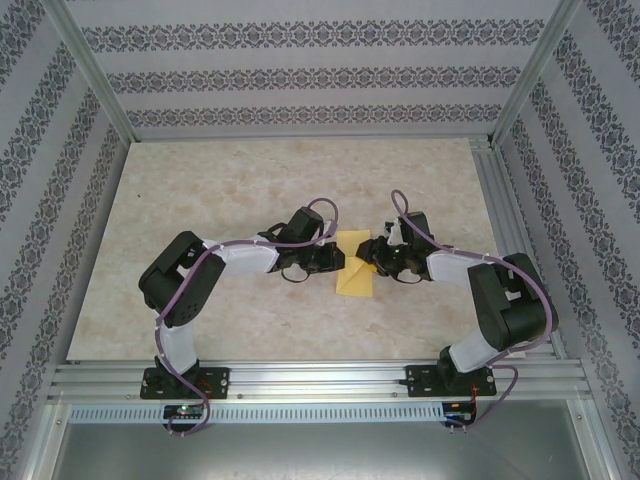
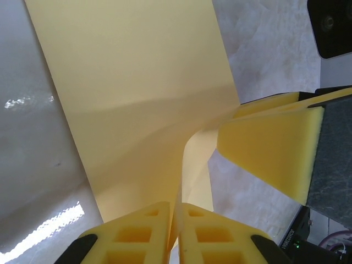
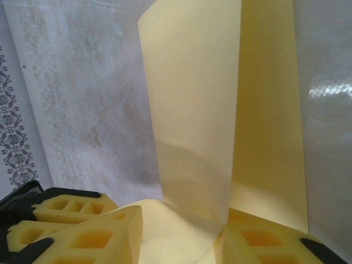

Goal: Fold a paper plane with a square sheet of paper (fold left side to right side)
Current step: Turn over the paper at the center of the table.

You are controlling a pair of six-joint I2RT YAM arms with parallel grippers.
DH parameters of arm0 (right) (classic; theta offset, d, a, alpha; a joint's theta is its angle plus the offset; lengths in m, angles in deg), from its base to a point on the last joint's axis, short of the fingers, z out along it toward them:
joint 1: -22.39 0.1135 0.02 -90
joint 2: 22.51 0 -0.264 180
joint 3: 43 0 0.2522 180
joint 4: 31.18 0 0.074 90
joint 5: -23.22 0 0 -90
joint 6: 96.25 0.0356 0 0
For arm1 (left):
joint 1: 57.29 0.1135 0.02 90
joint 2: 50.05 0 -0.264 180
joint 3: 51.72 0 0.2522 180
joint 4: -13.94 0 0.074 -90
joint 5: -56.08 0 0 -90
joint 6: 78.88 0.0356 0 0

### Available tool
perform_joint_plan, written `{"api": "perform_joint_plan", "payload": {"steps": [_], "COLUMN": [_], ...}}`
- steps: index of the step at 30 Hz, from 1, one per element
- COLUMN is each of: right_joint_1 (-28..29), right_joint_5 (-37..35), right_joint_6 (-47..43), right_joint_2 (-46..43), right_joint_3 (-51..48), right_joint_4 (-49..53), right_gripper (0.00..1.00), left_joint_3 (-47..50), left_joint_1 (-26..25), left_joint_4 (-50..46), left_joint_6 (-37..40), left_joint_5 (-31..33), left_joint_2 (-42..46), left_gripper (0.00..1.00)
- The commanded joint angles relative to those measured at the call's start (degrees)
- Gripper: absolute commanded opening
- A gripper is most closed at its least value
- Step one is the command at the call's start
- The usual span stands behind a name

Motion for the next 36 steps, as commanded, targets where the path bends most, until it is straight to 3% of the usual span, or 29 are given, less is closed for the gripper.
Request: {"api": "perform_joint_plan", "payload": {"steps": [1, 14, 19, 30, 36], "right_joint_1": [0.9, 1.4, 1.4, -1.6, -2.6], "right_joint_5": [0.3, -1.3, -2.6, -0.4, 1.9], "right_joint_6": [-0.7, -2.5, -3.7, -7.2, -4.4], "right_joint_2": [-0.3, -0.3, -2.0, -12.8, -20.1], "right_joint_3": [1.8, 2.8, 3.4, 5.1, 7.6], "right_joint_4": [-0.6, 2.1, 3.7, 2.2, -2.8], "right_gripper": [0.33, 0.04, 0.0, 0.0, 0.0], "left_joint_3": [-0.3, -0.2, 1.8, 10.6, 18.1], "left_joint_1": [0.8, 1.2, 2.6, 10.5, 13.5], "left_joint_4": [1.1, -0.6, -1.2, -0.1, 20.0], "left_joint_6": [-0.4, 0.7, 1.7, -0.6, -12.2], "left_joint_5": [0.2, 1.3, 2.5, 6.1, -1.4], "left_joint_2": [-0.9, 0.6, 5.3, 26.2, 33.4], "left_gripper": [0.15, 0.28, 0.38, 1.0, 1.0]}}
